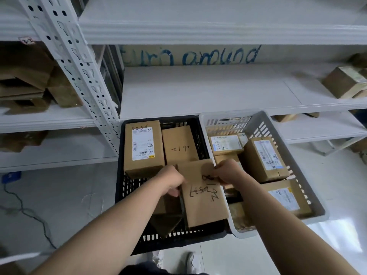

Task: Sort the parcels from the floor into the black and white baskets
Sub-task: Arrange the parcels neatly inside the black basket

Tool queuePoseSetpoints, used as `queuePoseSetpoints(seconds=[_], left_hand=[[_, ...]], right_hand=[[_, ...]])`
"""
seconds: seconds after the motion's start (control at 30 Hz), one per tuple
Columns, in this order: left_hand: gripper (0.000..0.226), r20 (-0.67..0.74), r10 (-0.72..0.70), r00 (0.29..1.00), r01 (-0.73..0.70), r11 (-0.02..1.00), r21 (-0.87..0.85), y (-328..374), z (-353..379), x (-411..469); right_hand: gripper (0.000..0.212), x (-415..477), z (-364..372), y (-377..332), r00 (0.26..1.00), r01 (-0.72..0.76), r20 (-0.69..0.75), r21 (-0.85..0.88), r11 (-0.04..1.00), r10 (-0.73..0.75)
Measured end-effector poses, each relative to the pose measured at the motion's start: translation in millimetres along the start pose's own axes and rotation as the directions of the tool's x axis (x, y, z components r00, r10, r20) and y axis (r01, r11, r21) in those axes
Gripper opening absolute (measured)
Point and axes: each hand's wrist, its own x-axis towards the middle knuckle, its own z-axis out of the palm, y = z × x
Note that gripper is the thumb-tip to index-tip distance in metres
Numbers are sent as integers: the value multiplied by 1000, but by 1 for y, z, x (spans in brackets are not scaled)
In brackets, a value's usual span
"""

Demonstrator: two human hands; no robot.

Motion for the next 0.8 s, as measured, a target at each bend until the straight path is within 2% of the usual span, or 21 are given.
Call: queuePoseSetpoints(seconds=[0.1,0.27,0.4,0.53,0.67,0.8], left_hand=[[28,-63,30,998,-35,996,-87,17,-26,-4],[20,-252,98,963,-142,976,-163,43,-58,5],[15,-370,90,925,-167,969,-183,53,-69,30],[14,-389,93,917,-171,970,-171,61,-75,58],[26,-373,94,923,-162,975,-155,67,-76,67],[39,-344,105,933,-149,983,-104,65,-75,75]], right_hand=[[7,-2,-20,-24,998,60,-26,133,989,-57],[21,15,-31,-67,978,192,-123,207,959,-169],[30,33,-29,-88,971,219,-156,266,939,-182],[26,53,-22,-101,975,205,-144,299,932,-169],[29,64,-13,-112,980,198,-88,342,919,-178],[43,74,1,-114,980,198,-39,220,955,-195]])
